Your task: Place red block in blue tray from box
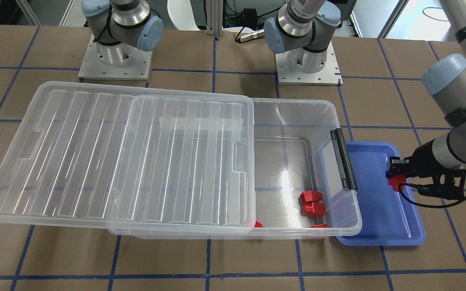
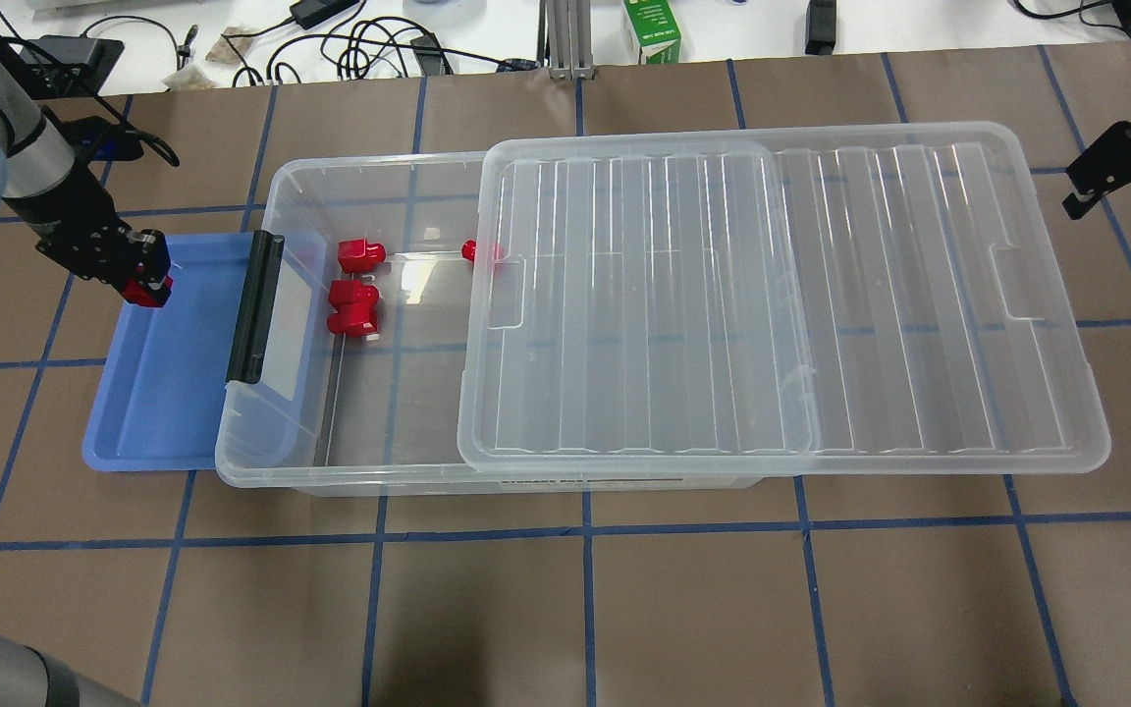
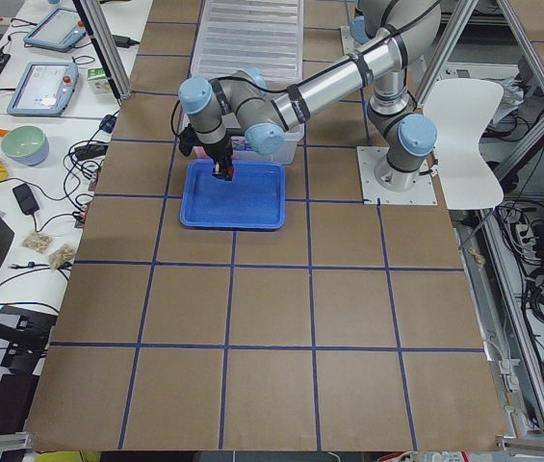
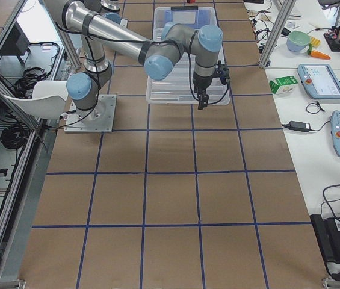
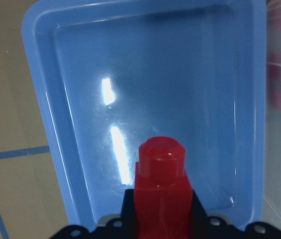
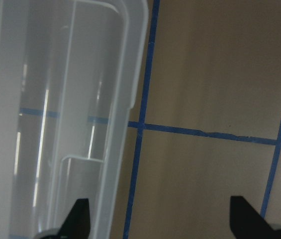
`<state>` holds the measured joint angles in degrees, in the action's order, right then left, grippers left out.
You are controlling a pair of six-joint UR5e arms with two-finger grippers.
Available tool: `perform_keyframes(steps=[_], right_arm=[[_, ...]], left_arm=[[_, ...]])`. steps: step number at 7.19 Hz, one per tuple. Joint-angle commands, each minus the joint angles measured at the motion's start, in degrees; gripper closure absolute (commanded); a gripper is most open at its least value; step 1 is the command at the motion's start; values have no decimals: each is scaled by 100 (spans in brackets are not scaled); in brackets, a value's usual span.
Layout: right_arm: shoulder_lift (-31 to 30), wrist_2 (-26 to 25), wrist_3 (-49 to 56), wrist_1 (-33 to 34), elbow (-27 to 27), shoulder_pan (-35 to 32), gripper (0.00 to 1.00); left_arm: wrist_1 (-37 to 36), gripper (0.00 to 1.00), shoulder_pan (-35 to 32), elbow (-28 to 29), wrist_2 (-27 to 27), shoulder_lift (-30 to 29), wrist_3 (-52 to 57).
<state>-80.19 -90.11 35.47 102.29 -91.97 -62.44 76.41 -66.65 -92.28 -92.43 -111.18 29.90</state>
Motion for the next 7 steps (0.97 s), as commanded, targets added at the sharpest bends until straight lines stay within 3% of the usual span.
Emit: perform_keyframes(steps=[1,7], right_arm=[[179,-183,101,643,-295,92,0],[83,-130,-162,520,-700,57,0]], left_arm=[[-267,100,3,-124,6,-359,-89],[-311,100,-6,-272,6,-729,-283]])
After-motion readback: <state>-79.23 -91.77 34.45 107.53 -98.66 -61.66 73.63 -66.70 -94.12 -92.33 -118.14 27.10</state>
